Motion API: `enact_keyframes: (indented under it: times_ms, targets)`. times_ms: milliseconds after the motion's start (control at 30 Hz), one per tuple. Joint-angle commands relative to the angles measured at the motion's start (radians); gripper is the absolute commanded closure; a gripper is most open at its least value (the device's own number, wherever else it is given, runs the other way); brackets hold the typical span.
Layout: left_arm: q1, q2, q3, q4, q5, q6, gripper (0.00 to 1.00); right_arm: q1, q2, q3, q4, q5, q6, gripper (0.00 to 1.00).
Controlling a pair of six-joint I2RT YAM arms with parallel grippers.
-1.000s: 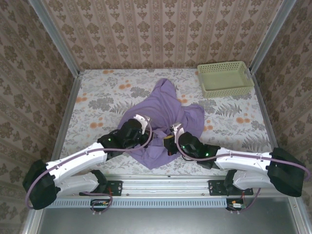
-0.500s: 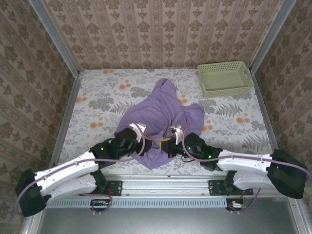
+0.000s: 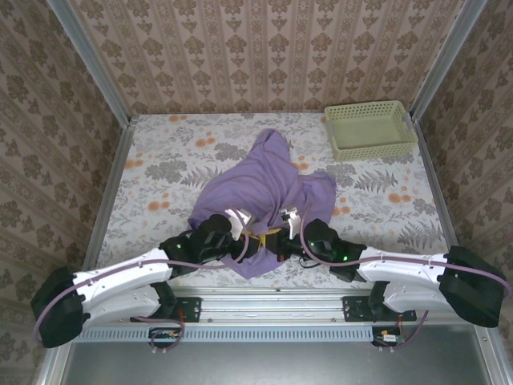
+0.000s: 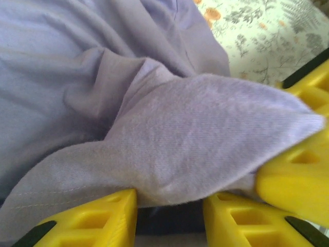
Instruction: Fold the inside-out t-shirt
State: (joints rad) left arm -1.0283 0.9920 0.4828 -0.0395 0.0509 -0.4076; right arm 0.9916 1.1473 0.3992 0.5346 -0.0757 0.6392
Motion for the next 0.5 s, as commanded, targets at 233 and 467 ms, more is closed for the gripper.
enact_keyframes:
  times_ms: [233,467]
  targets:
    - [-0.015,0.076,0.091,0.016,-0.127,0.066,0.9,-0.001,-0.002,0.017,-0.051,0.033,0.001,1.0]
    - [-0.018,-0.012,0.077,-0.031,-0.212,0.058,1.0,-0.044,-0.064,0.001,-0.198,0.177,0.037,0.98]
